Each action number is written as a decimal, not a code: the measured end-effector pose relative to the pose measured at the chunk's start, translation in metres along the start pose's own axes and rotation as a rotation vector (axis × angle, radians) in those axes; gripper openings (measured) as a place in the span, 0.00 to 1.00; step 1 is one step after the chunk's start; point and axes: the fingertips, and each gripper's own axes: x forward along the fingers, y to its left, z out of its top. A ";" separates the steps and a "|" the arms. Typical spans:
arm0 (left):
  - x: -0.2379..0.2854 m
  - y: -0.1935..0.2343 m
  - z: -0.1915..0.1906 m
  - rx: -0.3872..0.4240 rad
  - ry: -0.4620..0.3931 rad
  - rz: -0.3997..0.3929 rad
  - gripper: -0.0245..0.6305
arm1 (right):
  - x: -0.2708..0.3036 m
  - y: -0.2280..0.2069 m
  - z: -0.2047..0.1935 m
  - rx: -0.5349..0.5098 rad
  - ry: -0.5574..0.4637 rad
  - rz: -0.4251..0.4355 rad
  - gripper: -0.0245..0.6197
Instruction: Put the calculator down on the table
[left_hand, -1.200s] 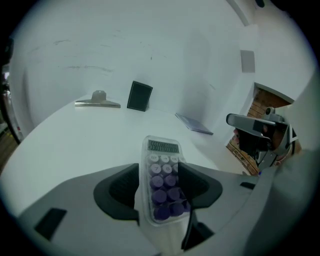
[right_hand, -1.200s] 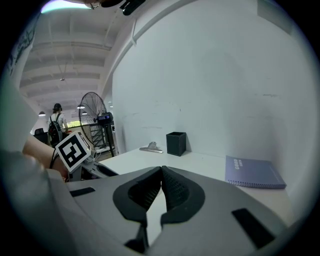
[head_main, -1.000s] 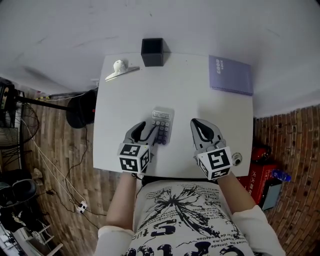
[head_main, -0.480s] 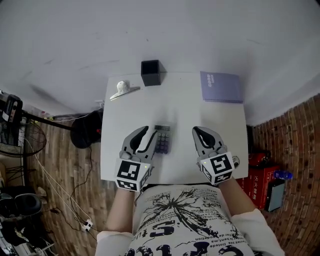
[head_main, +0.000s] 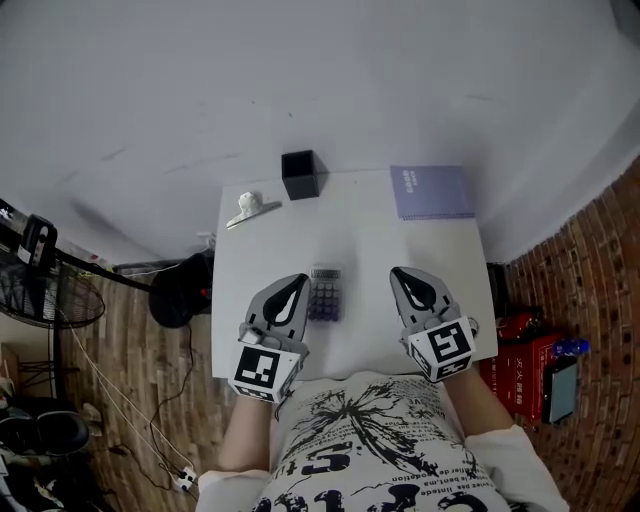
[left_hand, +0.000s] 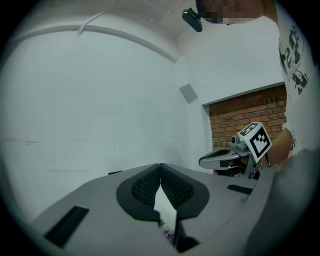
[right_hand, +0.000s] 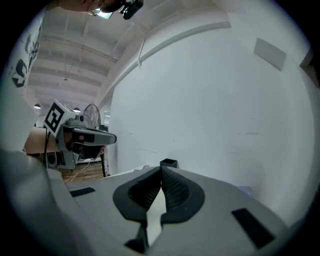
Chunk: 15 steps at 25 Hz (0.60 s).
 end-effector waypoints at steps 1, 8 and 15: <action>-0.001 -0.002 0.000 -0.003 -0.003 -0.006 0.06 | -0.003 0.000 0.003 -0.007 -0.009 -0.003 0.06; 0.002 -0.009 0.003 0.013 -0.010 -0.031 0.06 | -0.011 -0.007 0.014 -0.034 -0.041 -0.041 0.06; 0.007 -0.008 -0.001 -0.040 -0.006 -0.043 0.06 | -0.012 -0.006 0.008 -0.013 -0.040 -0.035 0.06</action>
